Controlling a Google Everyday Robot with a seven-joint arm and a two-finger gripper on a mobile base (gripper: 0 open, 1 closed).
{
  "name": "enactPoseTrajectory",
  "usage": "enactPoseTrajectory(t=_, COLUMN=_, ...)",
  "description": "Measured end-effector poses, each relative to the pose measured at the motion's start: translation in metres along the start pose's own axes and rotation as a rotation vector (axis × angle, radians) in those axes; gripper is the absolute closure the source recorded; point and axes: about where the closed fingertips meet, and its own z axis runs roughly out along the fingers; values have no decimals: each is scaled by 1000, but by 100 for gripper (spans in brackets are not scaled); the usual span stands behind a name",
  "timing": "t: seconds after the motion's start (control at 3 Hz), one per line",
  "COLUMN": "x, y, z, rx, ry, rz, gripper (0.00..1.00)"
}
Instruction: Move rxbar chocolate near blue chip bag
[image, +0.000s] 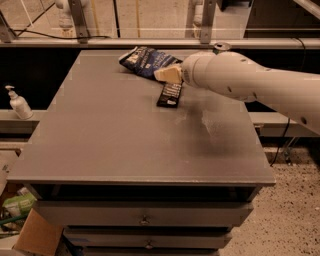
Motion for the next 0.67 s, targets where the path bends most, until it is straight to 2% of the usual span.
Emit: enactPoseTrajectory(t=0.67, x=-4, y=25, z=-21, rx=-52, ry=-30, rz=23, gripper=0)
